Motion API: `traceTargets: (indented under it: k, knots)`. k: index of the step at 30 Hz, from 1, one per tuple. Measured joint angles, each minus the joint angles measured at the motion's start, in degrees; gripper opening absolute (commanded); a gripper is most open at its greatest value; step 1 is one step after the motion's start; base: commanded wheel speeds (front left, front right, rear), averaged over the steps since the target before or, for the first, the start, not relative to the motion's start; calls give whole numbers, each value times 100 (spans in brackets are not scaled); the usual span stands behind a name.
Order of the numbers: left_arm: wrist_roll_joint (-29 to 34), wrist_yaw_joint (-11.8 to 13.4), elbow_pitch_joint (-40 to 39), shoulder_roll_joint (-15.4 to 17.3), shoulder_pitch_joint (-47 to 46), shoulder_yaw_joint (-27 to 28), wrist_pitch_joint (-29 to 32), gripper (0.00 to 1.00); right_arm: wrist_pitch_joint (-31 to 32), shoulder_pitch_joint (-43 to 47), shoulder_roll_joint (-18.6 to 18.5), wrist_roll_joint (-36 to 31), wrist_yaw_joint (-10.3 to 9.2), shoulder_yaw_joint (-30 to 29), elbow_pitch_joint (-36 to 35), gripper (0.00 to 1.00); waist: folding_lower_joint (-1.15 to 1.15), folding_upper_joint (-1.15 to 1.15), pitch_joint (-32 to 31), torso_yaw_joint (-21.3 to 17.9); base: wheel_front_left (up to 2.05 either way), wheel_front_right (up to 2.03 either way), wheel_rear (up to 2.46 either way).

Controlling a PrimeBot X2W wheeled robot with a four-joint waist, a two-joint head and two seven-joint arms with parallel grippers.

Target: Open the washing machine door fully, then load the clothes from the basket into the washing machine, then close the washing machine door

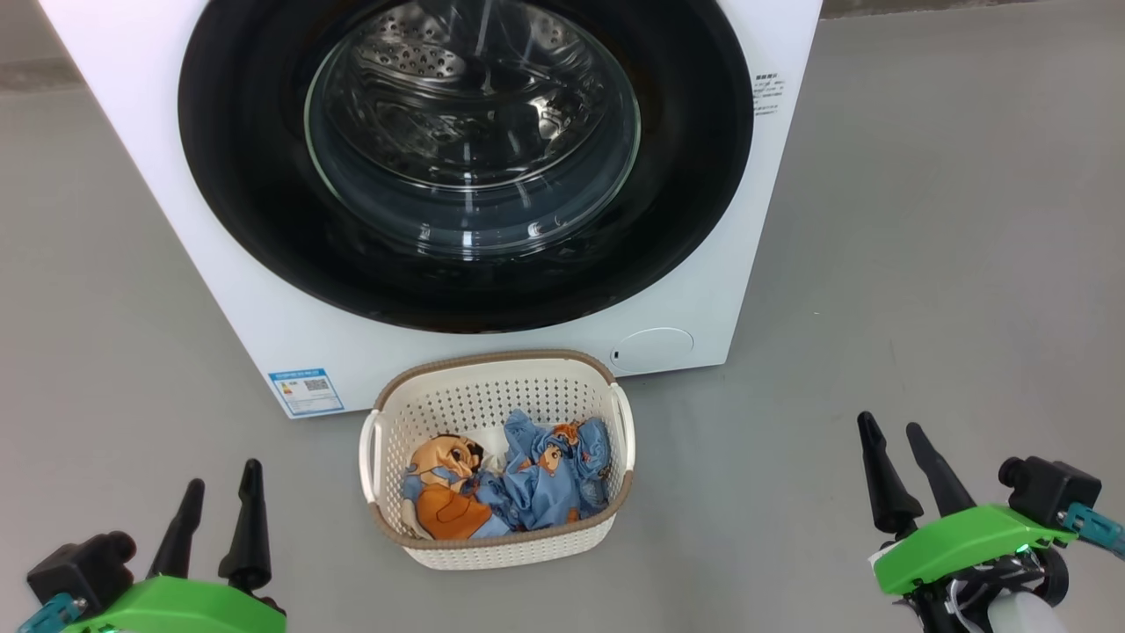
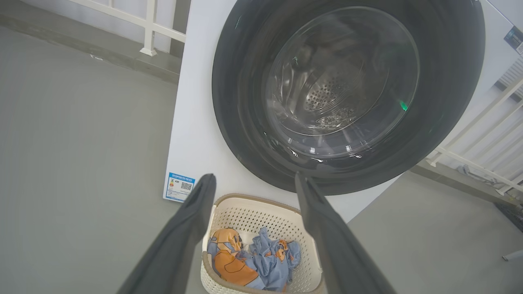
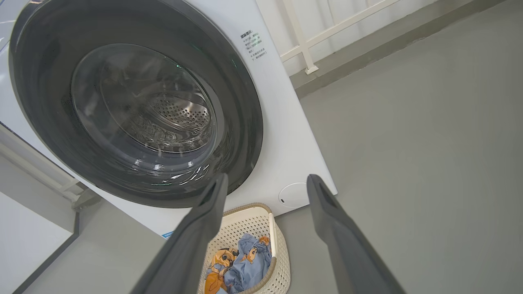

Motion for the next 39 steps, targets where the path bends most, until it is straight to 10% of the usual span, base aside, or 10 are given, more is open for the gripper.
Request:
traceTargets:
  k: [39]
  knots:
    - [2813, -8, 134, 85, -3, 180, -657, 100, -665, -515, -110, -2898, 0, 32, 461, 100, 0, 0, 3, 15, 0, 0, 0]
